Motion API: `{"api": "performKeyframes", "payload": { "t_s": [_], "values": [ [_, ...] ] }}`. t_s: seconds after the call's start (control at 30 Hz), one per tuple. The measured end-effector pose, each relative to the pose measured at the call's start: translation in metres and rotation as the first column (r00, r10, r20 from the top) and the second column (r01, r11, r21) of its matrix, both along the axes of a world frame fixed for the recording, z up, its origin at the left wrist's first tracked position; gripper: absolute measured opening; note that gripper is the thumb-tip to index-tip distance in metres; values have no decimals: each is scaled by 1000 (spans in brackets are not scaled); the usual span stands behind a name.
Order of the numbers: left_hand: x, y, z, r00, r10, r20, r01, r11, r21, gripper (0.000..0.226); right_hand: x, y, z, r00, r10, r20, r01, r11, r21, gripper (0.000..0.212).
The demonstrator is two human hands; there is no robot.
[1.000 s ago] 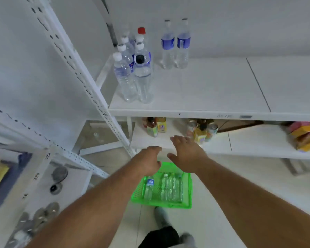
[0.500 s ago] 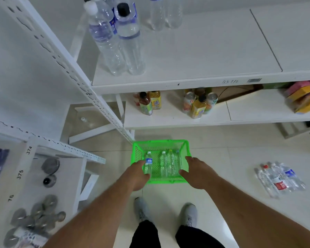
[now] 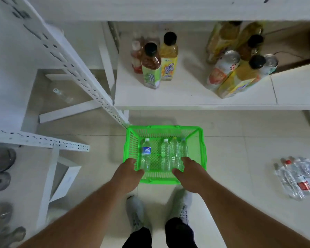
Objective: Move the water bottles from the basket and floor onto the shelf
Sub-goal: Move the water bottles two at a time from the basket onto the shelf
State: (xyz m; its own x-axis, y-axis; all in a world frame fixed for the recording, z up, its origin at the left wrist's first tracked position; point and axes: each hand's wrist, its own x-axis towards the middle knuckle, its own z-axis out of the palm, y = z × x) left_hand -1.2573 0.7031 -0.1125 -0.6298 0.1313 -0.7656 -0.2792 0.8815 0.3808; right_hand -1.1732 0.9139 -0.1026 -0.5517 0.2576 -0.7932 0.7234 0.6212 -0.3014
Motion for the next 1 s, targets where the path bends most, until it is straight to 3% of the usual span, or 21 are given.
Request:
{"api": "performKeyframes", "payload": {
  "t_s": [0.13,0.23,0.37,0.5,0.67,0.77,0.9,1.0],
  "values": [
    [-8,12,-108,998,69,-2,-69,997,-15,42,-28,13,-119,984,-176,28,177,984,-35,65],
    [-15,19,-200,997,81,-20,-82,994,-65,54,-39,17,-210,961,-273,51,276,959,-67,52],
    [-23,22,-311,995,95,-31,-98,988,-121,71,-55,16,-320,959,-276,62,280,958,-65,47],
    [-30,24,-396,994,94,-60,-103,979,-176,60,-75,8,-403,964,-264,17,265,964,-39,47],
    [-36,30,-458,991,127,-38,-131,979,-158,53,-84,-6,-453,962,-265,-62,272,946,175,34],
    [-41,31,-478,987,163,-7,-162,979,-124,53,-88,-13,-466,957,-269,-108,288,923,256,40],
    [-44,30,-490,986,167,-15,-168,980,-108,49,-94,-15,-483,960,-269,-73,279,940,197,63],
    [-45,27,-498,983,184,-16,-185,979,-86,40,-102,-19,-499,940,-340,-31,341,936,90,60]
  ]
}}
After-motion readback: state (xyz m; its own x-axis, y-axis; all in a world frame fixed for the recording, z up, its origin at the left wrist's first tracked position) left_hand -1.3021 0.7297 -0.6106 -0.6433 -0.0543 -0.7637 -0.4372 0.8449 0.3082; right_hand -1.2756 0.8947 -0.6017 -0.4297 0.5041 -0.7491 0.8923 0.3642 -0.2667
